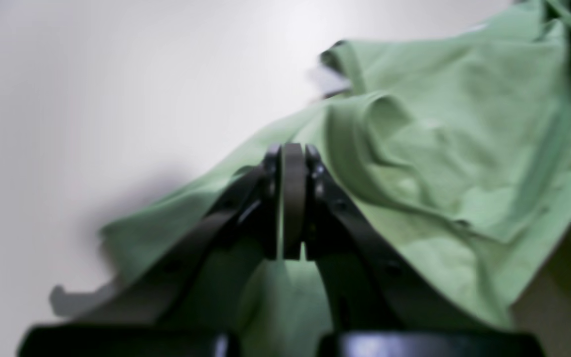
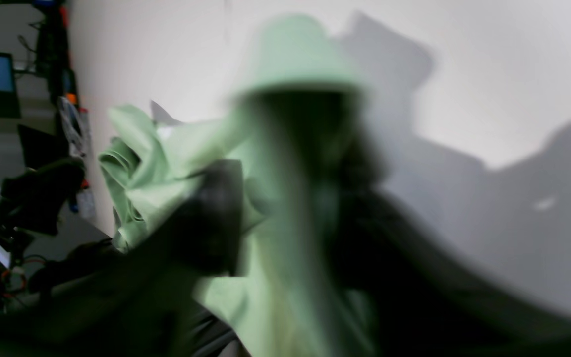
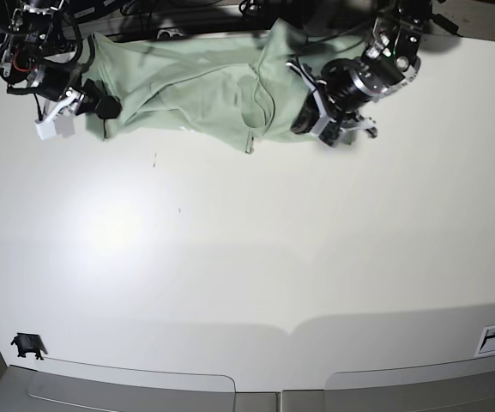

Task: Fold the T-shirt properly
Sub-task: 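Grasp the strip end with the right gripper and fold it over the middle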

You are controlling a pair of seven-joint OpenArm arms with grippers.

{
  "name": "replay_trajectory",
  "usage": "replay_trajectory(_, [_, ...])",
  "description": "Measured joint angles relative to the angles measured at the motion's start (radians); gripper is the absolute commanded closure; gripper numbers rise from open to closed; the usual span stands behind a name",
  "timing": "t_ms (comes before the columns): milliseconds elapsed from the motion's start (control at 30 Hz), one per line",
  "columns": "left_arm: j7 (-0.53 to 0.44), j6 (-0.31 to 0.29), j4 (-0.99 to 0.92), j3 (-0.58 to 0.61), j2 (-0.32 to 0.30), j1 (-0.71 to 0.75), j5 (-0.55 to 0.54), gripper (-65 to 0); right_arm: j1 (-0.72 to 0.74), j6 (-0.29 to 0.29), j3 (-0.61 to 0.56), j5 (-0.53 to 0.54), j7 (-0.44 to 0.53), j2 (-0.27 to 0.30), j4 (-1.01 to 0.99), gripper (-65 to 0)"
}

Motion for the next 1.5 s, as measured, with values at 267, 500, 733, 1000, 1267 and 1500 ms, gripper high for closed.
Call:
replay_trajectory(267, [0.056,0.000,0.000,-0.101,0.001,0.016,-0.022,0.0,0.032,-0.001,-0.001,-0.004,0.002,0.004,0.000,0.0])
replay_trajectory(500, [0.054,0.000,0.000,-0.270,0.001,0.113,-0.026,0.0,0.078,0.001,-0.003,-0.007,-0.003,0.080,0.000,0.0])
replay_trajectory(733, [0.050,0.004,0.000,-0.382,0.003,0.194,-0.132,0.0,0.100,0.000,-0.002,0.093,-0.043,0.153,0.000,0.0])
replay_trajectory(1000, [0.035,0.004,0.000,-0.381,0.006,0.216,-0.135,0.0,0.100,0.002,-0.002,0.183,-0.090,0.043,0.058,0.0])
replay_trajectory(1267, [0.031,0.004,0.000,-0.382,0.006,0.216,-0.135,0.0,0.089,0.000,-0.023,0.175,-0.098,-0.156,0.337,0.0])
replay_trajectory(1500, [0.031,0.001,0.000,-0.382,0.006,0.216,-0.135,0.0,0.089,0.002,-0.216,0.183,-0.097,-0.248,0.549,0.0])
